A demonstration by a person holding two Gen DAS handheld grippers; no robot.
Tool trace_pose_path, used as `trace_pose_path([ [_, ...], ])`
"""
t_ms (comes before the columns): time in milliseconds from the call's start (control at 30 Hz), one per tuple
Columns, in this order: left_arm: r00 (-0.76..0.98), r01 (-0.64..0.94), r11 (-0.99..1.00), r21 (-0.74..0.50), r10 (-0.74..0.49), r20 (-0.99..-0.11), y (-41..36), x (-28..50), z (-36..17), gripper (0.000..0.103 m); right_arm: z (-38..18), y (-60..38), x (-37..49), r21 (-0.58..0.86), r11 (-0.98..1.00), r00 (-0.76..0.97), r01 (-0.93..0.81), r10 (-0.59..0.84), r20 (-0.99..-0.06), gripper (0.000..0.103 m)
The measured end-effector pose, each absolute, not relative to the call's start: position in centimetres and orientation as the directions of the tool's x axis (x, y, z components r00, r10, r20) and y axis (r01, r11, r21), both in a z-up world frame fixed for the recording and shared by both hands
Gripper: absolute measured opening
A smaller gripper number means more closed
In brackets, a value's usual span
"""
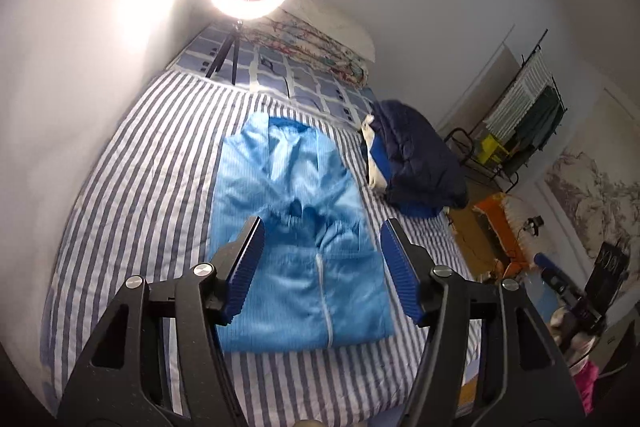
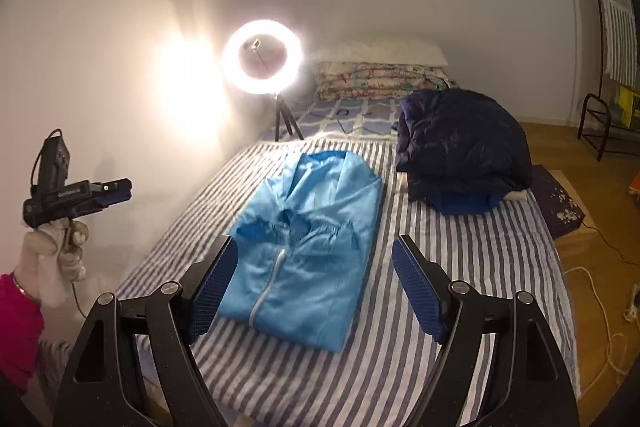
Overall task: Fold large clothes
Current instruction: 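Withdraw both open tools from the folded jacket, then grasp the end of the folded jacket with both tools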
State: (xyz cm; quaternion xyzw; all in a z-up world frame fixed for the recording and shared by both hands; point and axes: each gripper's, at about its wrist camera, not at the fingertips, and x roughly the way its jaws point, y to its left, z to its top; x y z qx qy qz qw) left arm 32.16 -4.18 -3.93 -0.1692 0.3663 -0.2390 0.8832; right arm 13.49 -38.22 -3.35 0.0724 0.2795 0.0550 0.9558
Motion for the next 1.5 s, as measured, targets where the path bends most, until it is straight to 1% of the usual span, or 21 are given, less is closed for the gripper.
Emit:
trace_pose_path([
  [200, 0.617, 0.298, 0.829, -0.473, -0.545, -0.567, -4.5, 39.8, -2.8, 0.062, -3.0, -39.2, 19.7, 0.135, 0.985, 0.825, -0.105, 0.162, -0.541, 0.079],
  [333, 0.596, 0.296, 0.833, -0.467, -0.543, -0.592, -5.4, 45.6, -4.4, 0.062, -4.3, -40.5, 25.7, 0.202, 0.972, 0.793, -0.12, 0.216, -0.569, 0.079],
  [467, 0.559, 0.282, 0.843, -0.458, -0.533, -0.635, -6.5, 51.6, -8.0, 0.062, -7.3, -41.7, 33.7, 0.265, 0.956, 0.745, -0.123, 0.266, -0.612, 0.079],
  [600, 0.526, 0.274, 0.849, -0.452, -0.526, -0.668, -8.0, 57.1, -12.2, 0.062, -10.5, -42.1, 40.5, 0.294, 0.945, 0.711, -0.142, 0.304, -0.634, 0.079],
  [800, 0.477, 0.241, 0.824, -0.512, -0.56, -0.677, -9.9, 66.0, -18.2, 0.062, -16.3, -42.0, 51.7, 0.321, 0.944, 0.655, -0.07, 0.287, -0.699, 0.079],
  [900, 0.459, 0.236, 0.821, -0.52, -0.566, -0.685, -10.9, 69.1, -20.9, 0.062, -18.7, -42.3, 55.7, 0.304, 0.952, 0.643, -0.042, 0.259, -0.721, 0.079],
  [967, 0.443, 0.231, 0.816, -0.531, -0.574, -0.689, -11.4, 70.7, -22.4, 0.062, -20.0, -42.5, 57.7, 0.288, 0.957, 0.636, -0.024, 0.237, -0.735, 0.079],
  [1133, 0.421, 0.218, 0.824, -0.523, -0.563, -0.711, -13.1, 74.5, -25.4, 0.062, -24.1, -44.4, 62.3, 0.299, 0.954, 0.62, 0.031, 0.216, -0.754, 0.079],
  [1300, 0.372, 0.178, 0.811, -0.558, -0.58, -0.725, -14.2, 77.2, -28.3, 0.062, -27.6, -45.7, 65.1, 0.398, 0.916, 0.603, 0.06, 0.284, -0.745, 0.079],
  [1367, 0.362, 0.19, 0.828, -0.527, -0.558, -0.746, -14.9, 77.7, -28.9, 0.062, -28.3, -45.6, 65.7, 0.412, 0.909, 0.594, 0.057, 0.301, -0.746, 0.079],
  [1400, 0.362, 0.194, 0.835, -0.515, -0.549, -0.754, -15.3, 77.8, -29.1, 0.058, -28.7, -45.3, 66.0, 0.414, 0.909, 0.588, 0.051, 0.308, -0.748, 0.079],
  [1433, 0.365, 0.202, 0.841, -0.502, -0.541, -0.758, -15.6, 77.9, -29.3, 0.051, -28.9, -45.1, 66.2, 0.414, 0.91, 0.584, 0.043, 0.313, -0.749, 0.079],
  [1467, 0.37, 0.213, 0.845, -0.49, -0.535, -0.76, -15.9, 77.8, -29.5, 0.028, -29.2, -44.9, 66.3, 0.414, 0.909, 0.581, 0.036, 0.318, -0.749, 0.079],
  [1500, 0.375, 0.222, 0.847, -0.483, -0.531, -0.76, -16.2, 77.7, -29.6, 0.012, -29.4, -44.6, 66.6, 0.421, 0.907, 0.574, 0.017, 0.335, -0.747, 0.077],
])
